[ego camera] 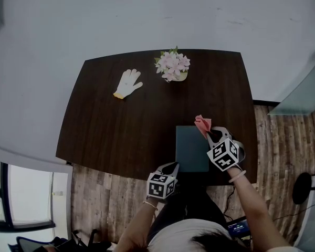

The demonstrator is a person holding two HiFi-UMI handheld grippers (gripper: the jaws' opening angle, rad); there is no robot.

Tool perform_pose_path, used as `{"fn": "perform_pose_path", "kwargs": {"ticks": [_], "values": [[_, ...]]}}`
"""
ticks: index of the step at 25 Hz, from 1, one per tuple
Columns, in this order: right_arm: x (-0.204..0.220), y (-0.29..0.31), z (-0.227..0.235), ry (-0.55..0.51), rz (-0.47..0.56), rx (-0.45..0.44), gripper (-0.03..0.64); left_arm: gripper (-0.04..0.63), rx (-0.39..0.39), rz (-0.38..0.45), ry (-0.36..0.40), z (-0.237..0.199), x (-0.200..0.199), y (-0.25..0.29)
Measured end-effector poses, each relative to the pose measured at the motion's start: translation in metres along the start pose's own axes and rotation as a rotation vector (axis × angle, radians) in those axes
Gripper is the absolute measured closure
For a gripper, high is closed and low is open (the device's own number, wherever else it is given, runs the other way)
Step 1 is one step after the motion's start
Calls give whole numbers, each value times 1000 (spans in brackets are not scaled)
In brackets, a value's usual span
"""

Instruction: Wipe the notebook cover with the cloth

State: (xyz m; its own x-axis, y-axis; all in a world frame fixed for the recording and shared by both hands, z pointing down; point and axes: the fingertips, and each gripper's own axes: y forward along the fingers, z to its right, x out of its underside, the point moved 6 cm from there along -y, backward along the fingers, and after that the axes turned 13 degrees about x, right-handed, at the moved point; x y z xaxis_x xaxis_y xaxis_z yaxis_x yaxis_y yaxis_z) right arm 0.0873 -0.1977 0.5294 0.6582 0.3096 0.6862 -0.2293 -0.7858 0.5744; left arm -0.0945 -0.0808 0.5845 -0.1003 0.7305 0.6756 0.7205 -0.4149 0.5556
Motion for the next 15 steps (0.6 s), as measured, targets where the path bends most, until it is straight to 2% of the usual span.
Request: {"fn": "perform_pose_path", "kwargs": {"ticks": [7,15], "values": [[-30,4,-44,-87,59,-97,583,577,12,-7,-13,0,0,0],[-45,22,-91,-201,56,-201,583,577,30,-16,-40,-3,-1,-2]]}}
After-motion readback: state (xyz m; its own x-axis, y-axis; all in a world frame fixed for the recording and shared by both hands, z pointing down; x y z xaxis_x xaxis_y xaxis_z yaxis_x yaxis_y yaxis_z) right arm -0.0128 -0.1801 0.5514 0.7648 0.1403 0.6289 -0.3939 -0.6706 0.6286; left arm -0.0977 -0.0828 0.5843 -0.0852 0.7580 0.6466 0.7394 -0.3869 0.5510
